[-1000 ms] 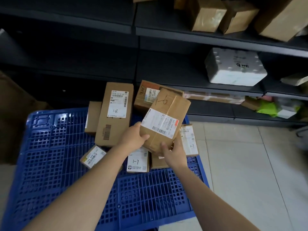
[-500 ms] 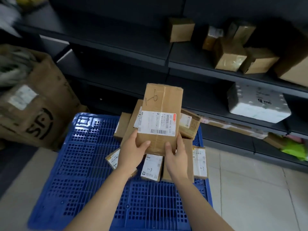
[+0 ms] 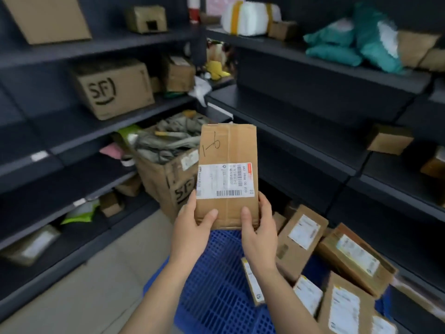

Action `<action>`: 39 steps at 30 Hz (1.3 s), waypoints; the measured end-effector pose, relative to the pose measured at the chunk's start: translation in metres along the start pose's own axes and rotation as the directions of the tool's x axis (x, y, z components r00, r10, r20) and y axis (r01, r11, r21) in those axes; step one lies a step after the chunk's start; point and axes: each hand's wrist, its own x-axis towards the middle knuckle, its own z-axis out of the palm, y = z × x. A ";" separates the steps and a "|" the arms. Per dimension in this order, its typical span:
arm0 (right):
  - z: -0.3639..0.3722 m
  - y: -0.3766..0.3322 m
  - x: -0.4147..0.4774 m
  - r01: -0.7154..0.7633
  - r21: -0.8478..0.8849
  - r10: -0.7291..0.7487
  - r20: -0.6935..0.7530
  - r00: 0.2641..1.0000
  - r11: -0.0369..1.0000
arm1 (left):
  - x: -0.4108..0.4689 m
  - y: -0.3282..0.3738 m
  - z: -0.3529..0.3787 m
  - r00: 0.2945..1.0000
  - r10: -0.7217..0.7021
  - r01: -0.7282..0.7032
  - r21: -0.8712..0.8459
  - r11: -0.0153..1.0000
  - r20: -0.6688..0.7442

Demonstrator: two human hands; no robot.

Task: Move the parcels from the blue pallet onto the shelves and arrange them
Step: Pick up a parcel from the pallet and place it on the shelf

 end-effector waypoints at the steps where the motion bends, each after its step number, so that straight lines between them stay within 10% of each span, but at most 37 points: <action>1: 0.017 -0.013 -0.002 0.018 0.011 -0.018 0.027 0.999 1.000 | 0.003 -0.002 -0.022 0.999 0.000 0.000 0.003 1.000 -0.032; 18: 0.298 -0.218 -0.038 0.329 0.183 -0.368 0.266 0.891 0.927 | 0.058 -0.049 -0.364 0.929 0.002 0.030 0.081 0.996 -0.369; 39: 0.514 -0.406 0.073 0.576 0.388 -0.693 0.454 0.560 0.720 | 0.225 -0.033 -0.579 0.813 0.106 -0.036 0.132 0.991 -0.573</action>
